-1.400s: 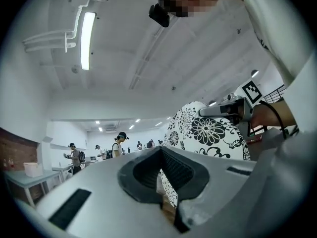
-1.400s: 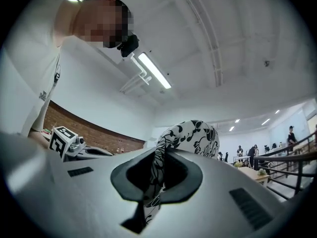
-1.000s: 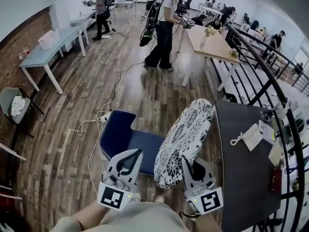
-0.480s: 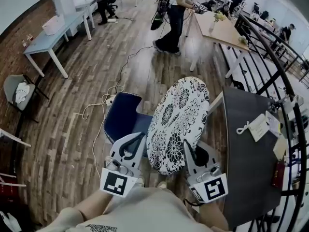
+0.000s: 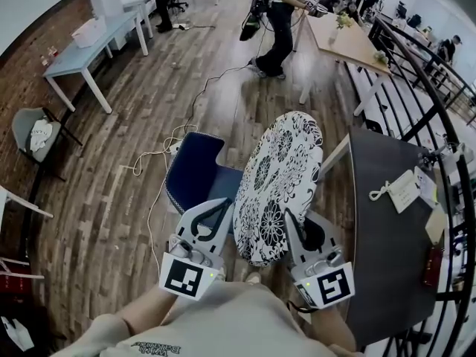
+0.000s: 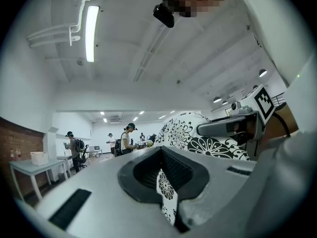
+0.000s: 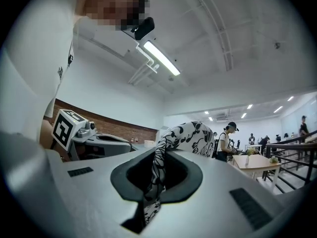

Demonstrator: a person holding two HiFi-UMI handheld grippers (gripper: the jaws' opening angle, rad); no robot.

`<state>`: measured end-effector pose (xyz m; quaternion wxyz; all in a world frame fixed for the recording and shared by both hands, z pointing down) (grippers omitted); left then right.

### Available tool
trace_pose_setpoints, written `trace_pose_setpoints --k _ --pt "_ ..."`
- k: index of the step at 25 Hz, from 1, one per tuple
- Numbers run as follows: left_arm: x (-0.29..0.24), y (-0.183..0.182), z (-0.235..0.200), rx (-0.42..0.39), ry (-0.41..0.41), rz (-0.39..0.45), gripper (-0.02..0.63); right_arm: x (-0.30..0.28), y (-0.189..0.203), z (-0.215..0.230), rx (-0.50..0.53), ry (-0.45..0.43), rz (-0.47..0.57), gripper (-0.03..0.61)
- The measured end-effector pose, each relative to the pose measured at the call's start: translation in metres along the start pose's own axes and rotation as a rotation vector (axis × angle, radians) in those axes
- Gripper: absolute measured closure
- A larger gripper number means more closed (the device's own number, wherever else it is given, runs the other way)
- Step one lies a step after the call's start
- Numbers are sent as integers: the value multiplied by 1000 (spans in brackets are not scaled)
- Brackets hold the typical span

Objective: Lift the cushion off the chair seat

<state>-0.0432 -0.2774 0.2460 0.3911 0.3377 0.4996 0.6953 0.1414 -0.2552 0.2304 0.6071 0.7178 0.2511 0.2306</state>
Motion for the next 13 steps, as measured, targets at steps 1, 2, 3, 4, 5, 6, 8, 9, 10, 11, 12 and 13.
trace_pose_setpoints --k 1,2,3,4,5,6,8,9,10,11,12,13 --pt "1 0 1 -3 1 -1 609 1 -1 -1 -1 -2 1 569" --pt "1 0 1 -6 2 -1 609 1 -1 -1 -2 -4 1 569" --pt "2 -1 2 -6 2 1 610 2 -1 -2 -1 -7 2 569" --pt "2 -1 2 -2 1 3 609 3 -1 -4 -1 -9 2 569" --pt "3 0 3 5 -1 3 611 3 -1 -5 -2 -10 2 569" --pt "3 0 3 9 -1 2 609 3 0 -5 -2 -11 2 569" --pt "3 0 4 8 4 -2 609 4 0 -6 -3 -11 -1 569" --pt "3 1 5 12 5 -1 609 4 1 -5 -3 -11 -3 569" --pt "2 1 6 21 5 1 610 5 0 -5 -3 -11 -5 569" --pt "1 2 8 28 6 4 609 5 0 -4 -2 -10 -8 569" --pt "-1 3 9 30 8 7 609 6 0 -3 -1 -9 -11 569" --pt "-2 3 10 31 11 9 609 7 0 -2 0 -7 -14 569"
Point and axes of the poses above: the fingertips, and each gripper's own axes: x backward along the fingers, z to its right, y out of its underside, the point moved 7 cm from there along x, backward along the fingers, and after that the axes turned 14 degrees about -y, right-handed, at the moved point
